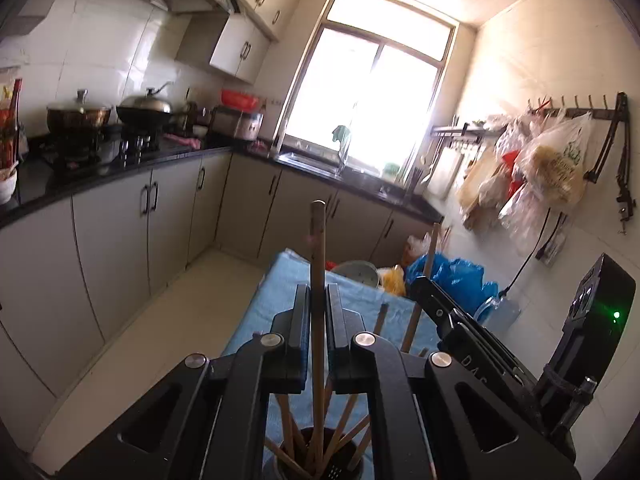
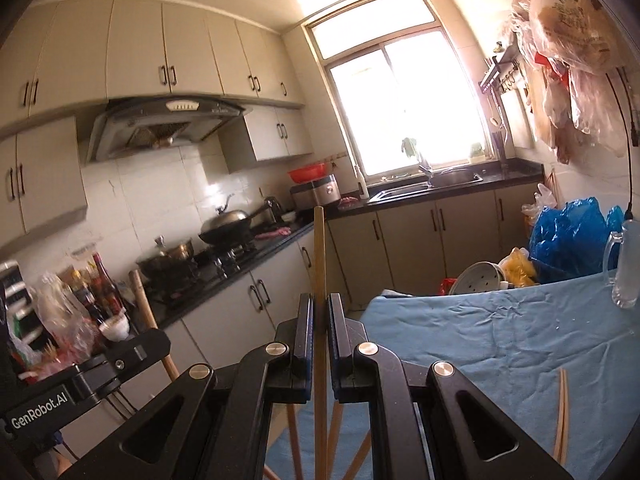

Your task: Organize utensils

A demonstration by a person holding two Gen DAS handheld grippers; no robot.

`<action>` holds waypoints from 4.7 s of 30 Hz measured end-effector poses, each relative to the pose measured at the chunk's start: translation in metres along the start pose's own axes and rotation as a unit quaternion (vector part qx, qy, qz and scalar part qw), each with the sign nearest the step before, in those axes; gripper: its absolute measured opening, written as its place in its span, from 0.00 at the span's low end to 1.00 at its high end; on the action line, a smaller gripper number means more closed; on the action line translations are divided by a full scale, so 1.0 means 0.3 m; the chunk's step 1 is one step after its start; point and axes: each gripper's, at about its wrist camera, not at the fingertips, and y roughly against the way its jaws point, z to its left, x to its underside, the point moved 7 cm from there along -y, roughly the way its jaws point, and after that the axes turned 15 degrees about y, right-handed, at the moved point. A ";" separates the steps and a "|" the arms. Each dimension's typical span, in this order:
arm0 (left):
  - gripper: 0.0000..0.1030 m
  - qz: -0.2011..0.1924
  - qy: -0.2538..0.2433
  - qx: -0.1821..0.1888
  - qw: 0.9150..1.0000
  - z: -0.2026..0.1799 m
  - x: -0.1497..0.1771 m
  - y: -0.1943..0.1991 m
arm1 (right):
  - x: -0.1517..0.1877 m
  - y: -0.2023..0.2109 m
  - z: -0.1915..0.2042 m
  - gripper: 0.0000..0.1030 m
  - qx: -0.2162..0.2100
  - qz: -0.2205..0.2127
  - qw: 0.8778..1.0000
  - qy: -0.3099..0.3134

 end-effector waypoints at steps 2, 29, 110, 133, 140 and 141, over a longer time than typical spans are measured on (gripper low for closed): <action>0.06 0.008 0.002 -0.002 1.000 0.007 0.017 -0.015 | 0.029 -0.013 -0.004 0.07 -0.002 0.010 1.000 0.000; 0.48 0.005 -0.030 -0.035 0.999 -0.049 0.180 0.199 | 0.112 0.369 -0.211 0.60 0.051 -0.002 0.999 -0.010; 0.49 0.161 -0.209 -0.088 0.961 -0.304 0.920 0.067 | 0.855 0.883 -0.636 0.41 0.141 0.315 0.938 -0.036; 0.51 0.174 -0.204 -0.099 0.958 -0.276 0.941 0.054 | 0.877 0.885 -0.607 0.48 0.144 0.319 0.936 -0.035; 0.55 0.197 -0.192 -0.102 0.956 -0.258 0.902 -0.020 | 0.868 0.864 -0.650 0.48 0.150 0.325 0.933 -0.034; 0.57 0.206 -0.189 -0.101 0.955 -0.259 0.896 -0.042 | 0.864 0.860 -0.659 0.51 0.152 0.326 0.933 -0.034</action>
